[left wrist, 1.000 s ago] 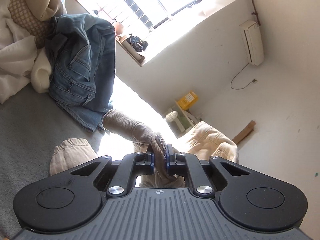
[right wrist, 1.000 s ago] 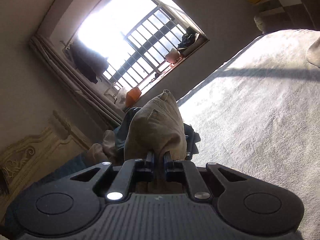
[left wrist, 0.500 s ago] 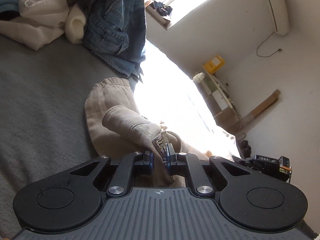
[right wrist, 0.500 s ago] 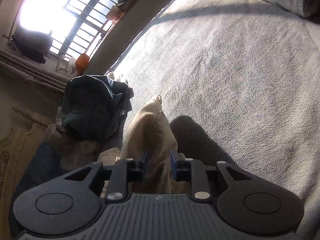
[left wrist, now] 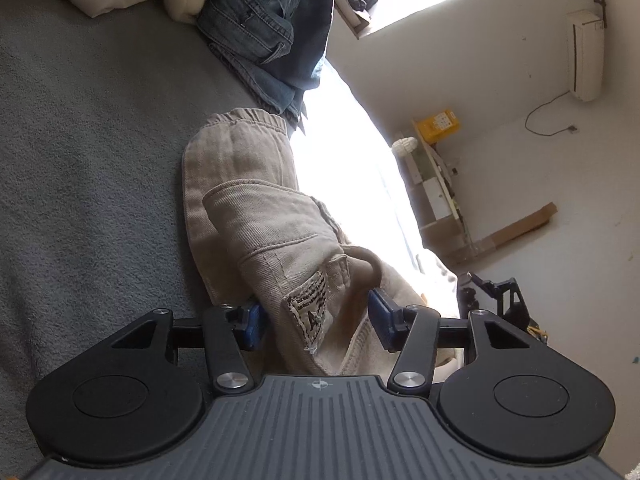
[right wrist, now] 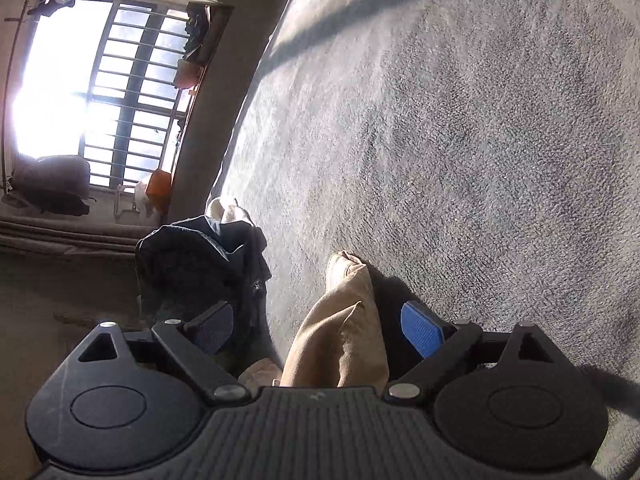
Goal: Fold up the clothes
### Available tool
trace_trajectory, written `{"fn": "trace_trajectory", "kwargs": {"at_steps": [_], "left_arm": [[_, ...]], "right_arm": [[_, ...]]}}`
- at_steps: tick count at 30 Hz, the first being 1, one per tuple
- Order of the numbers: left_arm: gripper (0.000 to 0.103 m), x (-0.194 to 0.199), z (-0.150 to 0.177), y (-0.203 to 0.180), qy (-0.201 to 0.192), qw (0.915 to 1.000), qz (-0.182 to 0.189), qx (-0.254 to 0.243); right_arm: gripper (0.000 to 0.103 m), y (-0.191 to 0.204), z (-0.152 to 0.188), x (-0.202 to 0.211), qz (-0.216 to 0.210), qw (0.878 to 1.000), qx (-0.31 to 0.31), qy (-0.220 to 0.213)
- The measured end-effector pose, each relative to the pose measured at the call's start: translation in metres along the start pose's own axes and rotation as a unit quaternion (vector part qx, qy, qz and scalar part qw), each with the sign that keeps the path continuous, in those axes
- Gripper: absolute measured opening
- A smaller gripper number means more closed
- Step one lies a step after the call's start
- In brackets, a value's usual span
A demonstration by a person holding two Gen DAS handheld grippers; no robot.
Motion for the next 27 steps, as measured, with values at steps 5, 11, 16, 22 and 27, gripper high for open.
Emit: {"fn": "trace_trajectory", "kwargs": {"at_steps": [5, 11, 16, 22, 27], "left_arm": [[0.040, -0.002, 0.001, 0.002, 0.001, 1.0000, -0.007, -0.004], [0.019, 0.001, 0.002, 0.000, -0.011, 0.9997, -0.003, -0.021], [0.008, 0.018, 0.000, -0.007, -0.047, 0.9979, 0.020, -0.040], [0.007, 0.084, -0.012, -0.007, -0.122, 0.9911, 0.030, -0.043], [0.007, 0.171, -0.016, 0.003, -0.185, 0.9797, -0.049, -0.060]], "right_arm": [[0.091, -0.004, 0.002, -0.064, 0.026, 0.996, -0.028, 0.083], [0.025, 0.049, 0.039, -0.078, 0.133, 0.971, 0.179, 0.089], [0.017, 0.131, 0.069, -0.051, 0.083, 0.939, 0.332, 0.028], [0.017, 0.255, 0.132, -0.055, -0.051, 0.874, 0.483, 0.038], [0.017, 0.267, 0.208, -0.134, -0.073, 0.845, 0.520, 0.107]]}}
Point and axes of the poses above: each gripper's, at about its wrist camera, not at the fingertips, and x roughly against the way its jaws point, y to its left, z to its underside, the point moved 3 cm from there along -x, roughly the way its jaws point, and after that the axes turned 3 degrees about -x, right-handed, at the moved point
